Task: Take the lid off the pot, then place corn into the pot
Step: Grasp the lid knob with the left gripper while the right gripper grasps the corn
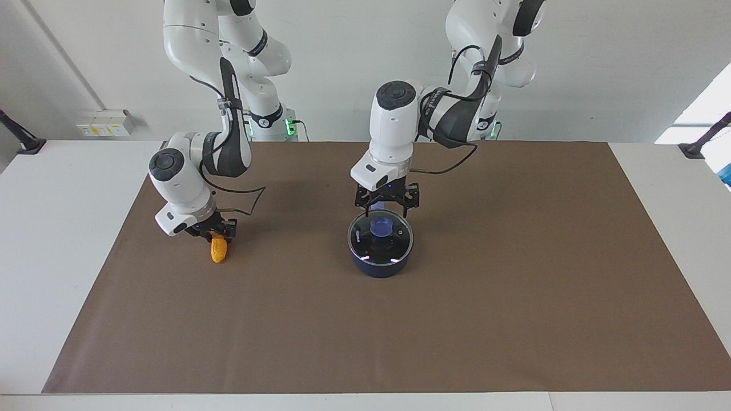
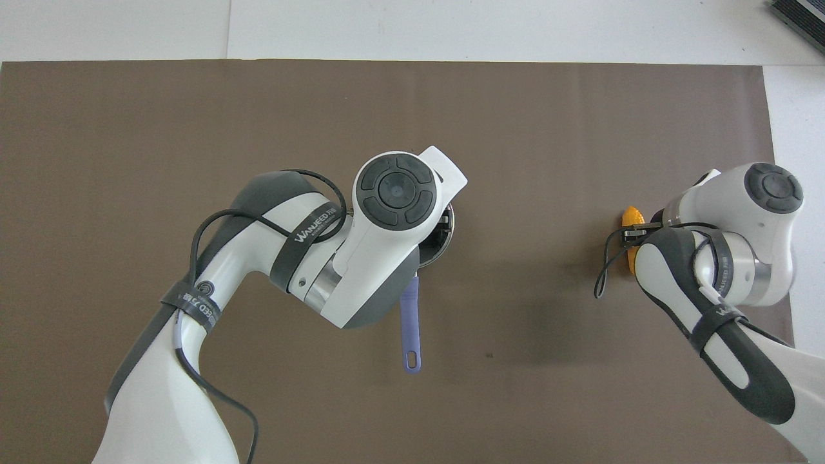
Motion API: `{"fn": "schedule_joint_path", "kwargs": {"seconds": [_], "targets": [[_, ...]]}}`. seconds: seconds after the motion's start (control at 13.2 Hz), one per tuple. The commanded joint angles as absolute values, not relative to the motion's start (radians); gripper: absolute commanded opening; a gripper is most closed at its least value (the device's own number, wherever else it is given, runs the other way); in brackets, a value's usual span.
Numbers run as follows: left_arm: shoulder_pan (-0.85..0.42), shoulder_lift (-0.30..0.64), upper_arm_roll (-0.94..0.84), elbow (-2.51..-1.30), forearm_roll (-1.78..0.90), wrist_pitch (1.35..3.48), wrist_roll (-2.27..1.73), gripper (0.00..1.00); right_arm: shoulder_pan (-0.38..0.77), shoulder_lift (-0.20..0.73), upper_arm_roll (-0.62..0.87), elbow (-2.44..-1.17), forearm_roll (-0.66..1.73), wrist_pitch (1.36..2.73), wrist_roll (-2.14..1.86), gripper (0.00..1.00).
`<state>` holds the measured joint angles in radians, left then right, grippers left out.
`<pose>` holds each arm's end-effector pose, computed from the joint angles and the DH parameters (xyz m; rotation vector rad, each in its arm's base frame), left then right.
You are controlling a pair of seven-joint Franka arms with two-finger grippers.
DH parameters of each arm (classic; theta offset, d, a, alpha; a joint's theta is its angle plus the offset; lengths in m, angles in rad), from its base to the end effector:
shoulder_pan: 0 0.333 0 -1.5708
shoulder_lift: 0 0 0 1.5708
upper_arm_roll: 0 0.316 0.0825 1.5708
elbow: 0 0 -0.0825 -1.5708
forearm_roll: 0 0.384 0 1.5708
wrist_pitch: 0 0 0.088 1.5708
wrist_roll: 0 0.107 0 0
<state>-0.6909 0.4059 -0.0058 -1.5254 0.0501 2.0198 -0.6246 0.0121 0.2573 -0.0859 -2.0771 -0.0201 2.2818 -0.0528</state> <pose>0.5285 -0.4376 0.4338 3.1150 -0.1423 0.1510 0.5754 -0.0421 0.3007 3.1070 -0.0081 -0.0839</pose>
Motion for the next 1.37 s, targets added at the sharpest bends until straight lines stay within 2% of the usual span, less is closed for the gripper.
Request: {"fn": "schedule_joint_path", "kwargs": {"seconds": [0.0, 0.15, 0.46, 0.53, 0.76, 0.84, 0.91, 0.99, 1.14, 1.29], "targets": [[-0.716, 0.457, 0.012, -1.496, 0.072, 2.057, -0.646, 1.00, 0.011, 0.275, -0.081, -1.988, -0.028, 2.283, -0.069, 0.00], [-0.718, 0.459, 0.012, -1.493, 0.086, 2.059, -0.644, 1.00, 0.011, 0.243, -0.083, -1.924, -0.012, 2.206, -0.063, 0.00], [-0.713, 0.456, 0.012, -1.497, 0.090, 2.095, -0.644, 1.00, 0.012, 0.167, -0.072, -1.804, -0.012, 1.956, 0.106, 0.00], [-0.710, 0.456, 0.012, -1.497, 0.091, 2.095, -0.644, 0.90, 0.012, 0.143, -0.071, -1.795, -0.011, 1.922, 0.118, 0.00], [-0.709, 0.456, 0.011, -1.505, 0.104, 2.088, -0.643, 0.79, 0.015, 0.077, -0.071, -1.795, -0.011, 1.869, 0.129, 0.00], [-0.709, 0.456, 0.011, -1.509, 0.109, 2.088, -0.643, 0.78, 0.015, 0.069, -0.071, -1.795, -0.011, 1.856, 0.127, 0.00], [-0.709, 0.456, 0.012, -1.509, 0.109, 2.088, -0.643, 0.68, 0.015, 0.069, -0.071, -1.796, -0.011, 1.853, 0.129, 0.00], [-0.707, 0.456, 0.011, -1.511, 0.109, 2.086, -0.641, 0.62, 0.015, 0.063, -0.071, -1.799, -0.011, 1.853, 0.129, 0.00], [-0.707, 0.454, 0.011, -1.517, 0.109, 2.085, -0.641, 0.57, 0.015, 0.063, -0.069, -1.799, -0.011, 1.850, 0.129, 0.00], [-0.707, 0.454, 0.012, -1.514, 0.109, 2.085, -0.640, 0.41, 0.015, 0.060, -0.069, -1.802, -0.011, 1.845, 0.135, 0.00]]}}
